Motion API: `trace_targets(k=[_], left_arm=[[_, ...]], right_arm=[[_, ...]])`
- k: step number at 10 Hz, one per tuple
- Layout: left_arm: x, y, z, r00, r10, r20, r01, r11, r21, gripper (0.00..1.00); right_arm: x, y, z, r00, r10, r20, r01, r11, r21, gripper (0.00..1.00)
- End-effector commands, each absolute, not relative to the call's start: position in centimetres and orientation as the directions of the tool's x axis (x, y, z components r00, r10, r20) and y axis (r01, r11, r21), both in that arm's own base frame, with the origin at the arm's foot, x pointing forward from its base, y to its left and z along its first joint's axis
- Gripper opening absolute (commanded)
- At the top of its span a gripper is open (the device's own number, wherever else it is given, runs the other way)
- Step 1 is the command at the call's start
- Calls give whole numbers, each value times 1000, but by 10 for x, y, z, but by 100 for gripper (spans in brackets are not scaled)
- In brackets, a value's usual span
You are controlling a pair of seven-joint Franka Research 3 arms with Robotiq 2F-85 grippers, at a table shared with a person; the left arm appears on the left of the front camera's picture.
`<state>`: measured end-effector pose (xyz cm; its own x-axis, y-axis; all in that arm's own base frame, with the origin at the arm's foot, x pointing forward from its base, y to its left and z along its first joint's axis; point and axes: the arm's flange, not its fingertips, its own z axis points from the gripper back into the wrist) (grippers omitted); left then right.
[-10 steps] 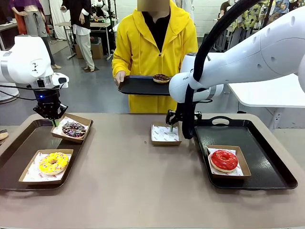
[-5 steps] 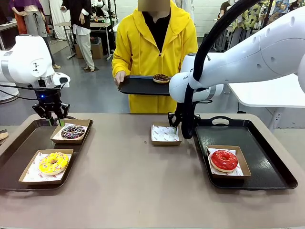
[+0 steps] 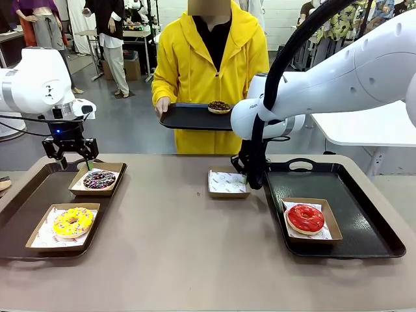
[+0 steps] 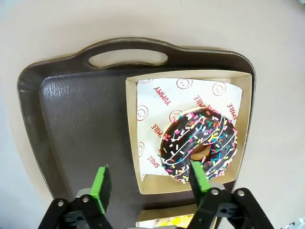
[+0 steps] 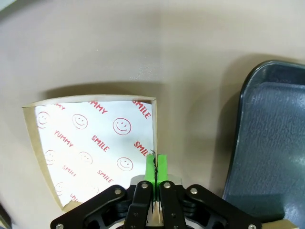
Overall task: Individually package the donuts and arrange them on the tray.
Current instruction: Place the picked Paper togo box on the Handle tray while simultaneously picking up another Paper togo box from the table with the other hand.
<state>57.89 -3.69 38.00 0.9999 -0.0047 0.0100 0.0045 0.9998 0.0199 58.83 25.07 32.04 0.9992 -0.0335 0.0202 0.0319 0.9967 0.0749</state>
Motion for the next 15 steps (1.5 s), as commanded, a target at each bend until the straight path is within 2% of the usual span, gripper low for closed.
trace_targets(k=[1, 5, 6, 8, 10, 12, 15], left_arm=[[573, -38, 384, 1000, -4, 2, 4, 999, 33, 100], [569, -36, 388, 1000, -6, -11, 6, 1000, -5, 100], [561, -29, 397, 997, -17, -76, 8, 993, -114, 100], [528, 3, 421, 992, -67, -104, 25, 933, -360, 100], [490, 41, 440, 992, -117, -53, 65, 813, -579, 100], [468, 83, 443, 992, -122, -10, 71, 637, -768, 100], [446, 112, 416, 998, -70, 1, 30, 418, -908, 100]], right_arm=[[588, 250, 317, 998, -66, 15, 64, 993, 94, 0], [588, 252, 318, 997, -72, 16, 70, 993, 90, 0], [587, 255, 328, 998, -64, -13, 65, 995, 80, 0], [592, 259, 363, 1000, -13, -19, 15, 997, 81, 0], [607, 258, 408, 1000, -9, -26, 12, 995, 96, 0], [624, 259, 458, 999, -40, -4, 41, 996, 85, 0], [655, 263, 499, 998, -67, -17, 69, 992, 103, 0]])
